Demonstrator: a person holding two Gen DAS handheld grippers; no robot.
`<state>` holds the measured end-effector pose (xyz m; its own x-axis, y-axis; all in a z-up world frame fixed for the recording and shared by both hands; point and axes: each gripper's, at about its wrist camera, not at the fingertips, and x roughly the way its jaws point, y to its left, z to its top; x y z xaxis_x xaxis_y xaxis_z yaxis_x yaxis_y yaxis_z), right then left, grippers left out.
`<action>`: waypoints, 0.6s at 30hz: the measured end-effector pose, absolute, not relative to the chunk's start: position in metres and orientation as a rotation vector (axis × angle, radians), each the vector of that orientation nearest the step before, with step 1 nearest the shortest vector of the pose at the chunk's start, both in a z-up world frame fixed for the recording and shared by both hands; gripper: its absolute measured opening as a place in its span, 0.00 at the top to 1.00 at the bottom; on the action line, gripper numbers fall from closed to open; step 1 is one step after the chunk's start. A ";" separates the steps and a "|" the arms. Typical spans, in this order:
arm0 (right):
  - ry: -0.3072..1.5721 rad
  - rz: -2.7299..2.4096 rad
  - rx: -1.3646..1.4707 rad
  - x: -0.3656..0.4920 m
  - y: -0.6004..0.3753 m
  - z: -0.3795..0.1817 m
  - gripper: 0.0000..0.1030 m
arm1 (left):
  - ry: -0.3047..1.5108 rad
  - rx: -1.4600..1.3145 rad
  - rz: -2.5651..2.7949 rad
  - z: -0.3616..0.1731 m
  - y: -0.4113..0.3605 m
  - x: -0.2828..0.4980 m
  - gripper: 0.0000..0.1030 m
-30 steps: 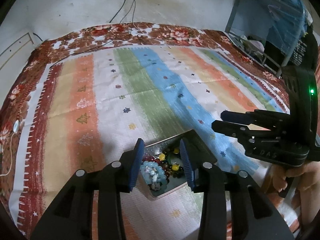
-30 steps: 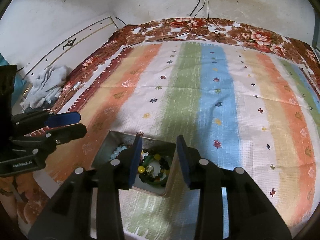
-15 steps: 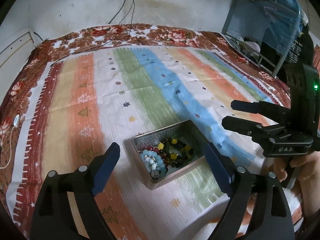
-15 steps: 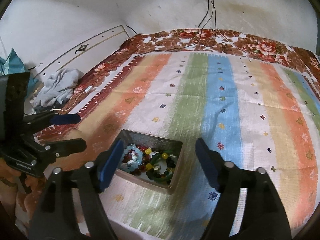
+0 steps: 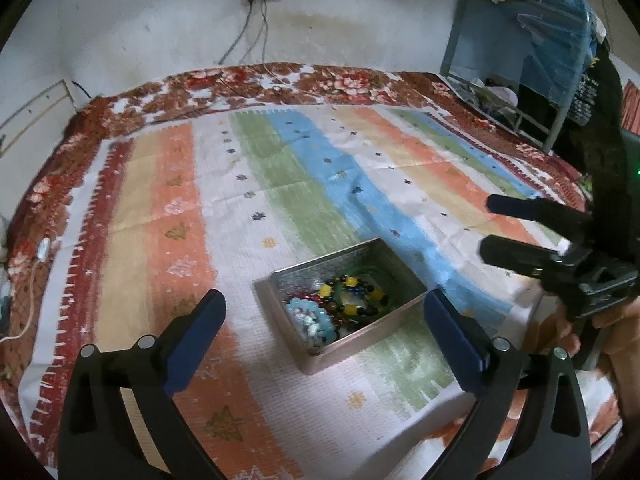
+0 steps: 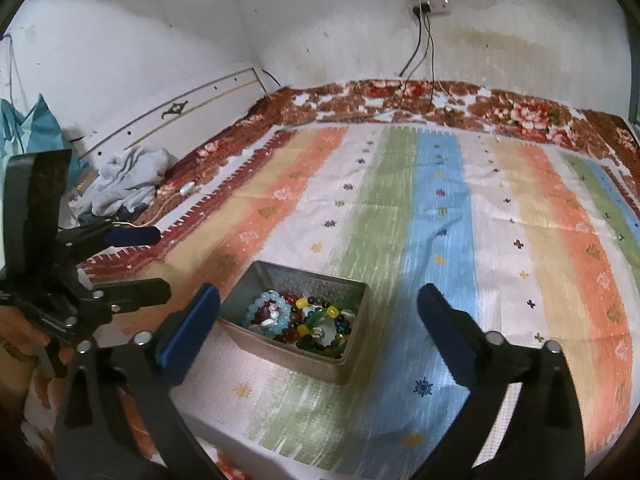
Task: Organize jewelry
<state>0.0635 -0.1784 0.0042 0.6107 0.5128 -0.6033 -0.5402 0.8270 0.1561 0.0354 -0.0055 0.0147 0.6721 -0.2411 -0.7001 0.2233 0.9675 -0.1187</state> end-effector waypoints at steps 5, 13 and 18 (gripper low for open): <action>0.652 0.585 -0.063 0.054 -0.182 0.003 0.05 | 0.767 -0.024 -0.237 0.014 -0.003 0.029 0.06; 0.630 0.585 -0.053 0.052 -0.186 -0.001 0.05 | 0.689 0.075 -0.250 0.019 -0.024 0.016 0.06; 0.636 0.583 -0.059 0.053 -0.185 -0.003 0.05 | 0.682 0.102 -0.258 0.017 -0.031 0.012 0.06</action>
